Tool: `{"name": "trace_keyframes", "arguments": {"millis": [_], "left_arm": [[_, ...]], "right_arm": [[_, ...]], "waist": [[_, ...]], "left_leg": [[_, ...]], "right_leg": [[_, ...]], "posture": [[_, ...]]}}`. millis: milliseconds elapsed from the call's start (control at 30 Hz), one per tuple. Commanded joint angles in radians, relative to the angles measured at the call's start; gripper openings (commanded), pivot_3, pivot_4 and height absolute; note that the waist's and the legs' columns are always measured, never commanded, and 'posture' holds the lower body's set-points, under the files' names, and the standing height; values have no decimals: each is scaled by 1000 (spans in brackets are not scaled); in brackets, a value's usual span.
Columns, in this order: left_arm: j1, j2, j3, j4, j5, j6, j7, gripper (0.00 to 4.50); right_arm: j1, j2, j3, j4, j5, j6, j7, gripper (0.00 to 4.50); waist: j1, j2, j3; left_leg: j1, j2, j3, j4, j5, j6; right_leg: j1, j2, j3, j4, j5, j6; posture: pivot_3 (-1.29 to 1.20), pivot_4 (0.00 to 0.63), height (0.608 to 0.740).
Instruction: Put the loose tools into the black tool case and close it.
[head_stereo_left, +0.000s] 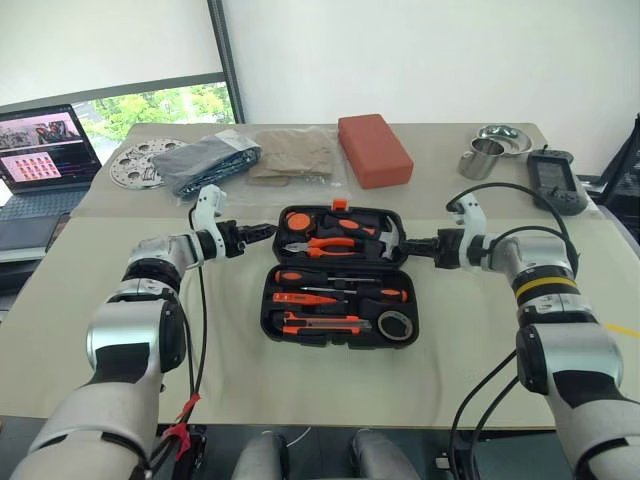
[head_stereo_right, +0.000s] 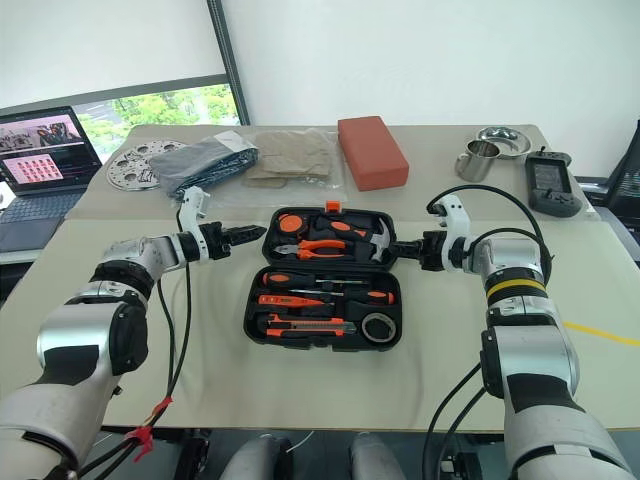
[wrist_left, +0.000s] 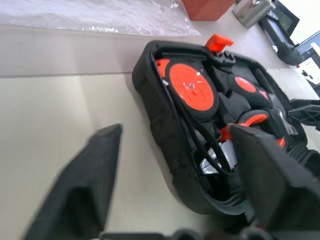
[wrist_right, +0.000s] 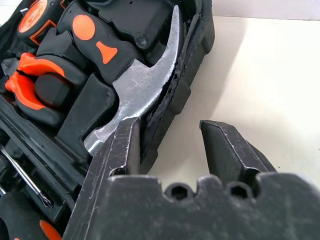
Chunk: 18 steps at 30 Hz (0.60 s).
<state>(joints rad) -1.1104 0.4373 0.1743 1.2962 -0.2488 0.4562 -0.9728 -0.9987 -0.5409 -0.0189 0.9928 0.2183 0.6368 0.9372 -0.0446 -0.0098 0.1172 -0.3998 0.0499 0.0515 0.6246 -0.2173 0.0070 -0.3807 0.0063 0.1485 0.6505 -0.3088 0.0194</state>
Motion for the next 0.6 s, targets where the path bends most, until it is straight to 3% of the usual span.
{"name": "trace_keyframes", "arguments": {"millis": [33, 267, 367, 467, 500, 600], "left_arm": [[-39, -21, 5, -1, 21, 16, 25, 4142], [-57, -61, 17, 9, 43, 12, 77, 4142], [-65, -70, 29, 13, 45, 12, 92, 4193], [-65, -76, 34, 15, 53, 13, 104, 3492], [-65, -78, 35, 16, 56, 14, 108, 3013], [-63, -80, 34, 17, 63, 18, 107, 1919]], "right_arm": [[-27, 3, -16, -7, -5, -29, 10, 2224], [-29, 7, -21, 3, -8, -36, 8, 2224], [-31, 7, -32, 3, 1, -30, 10, 1525], [-33, 8, -38, -2, 5, -21, 18, 551], [-33, 9, -39, -4, 6, -18, 20, 141], [-31, 12, -41, -8, 4, -14, 25, 0]], "waist": [[0, 0, 0], [-2, 0, 0], [-1, 0, 0], [-1, 0, 0], [-1, 0, 0], [-1, 0, 0]], "left_leg": [[0, 0, 0, 0, 0, 0], [0, 0, 0, 0, 0, 0], [1, 0, 0, 0, 0, -1], [0, 0, 0, 1, 1, -1], [0, 0, 0, 1, 1, -1], [1, -1, 0, 1, 1, -2]], "right_leg": [[0, 0, 0, 0, 0, 0], [-1, 0, 0, 7, 0, 0], [-1, 0, 0, 8, 0, 0], [-1, 0, 0, 8, 0, 0], [-1, 0, 0, 8, 0, 0], [0, 0, 0, 8, 0, 0]], "posture": [[0, 150, 727], [0, 150, 727], [0, 150, 727], [0, 150, 727], [0, 150, 727], [0, 150, 727]]}}
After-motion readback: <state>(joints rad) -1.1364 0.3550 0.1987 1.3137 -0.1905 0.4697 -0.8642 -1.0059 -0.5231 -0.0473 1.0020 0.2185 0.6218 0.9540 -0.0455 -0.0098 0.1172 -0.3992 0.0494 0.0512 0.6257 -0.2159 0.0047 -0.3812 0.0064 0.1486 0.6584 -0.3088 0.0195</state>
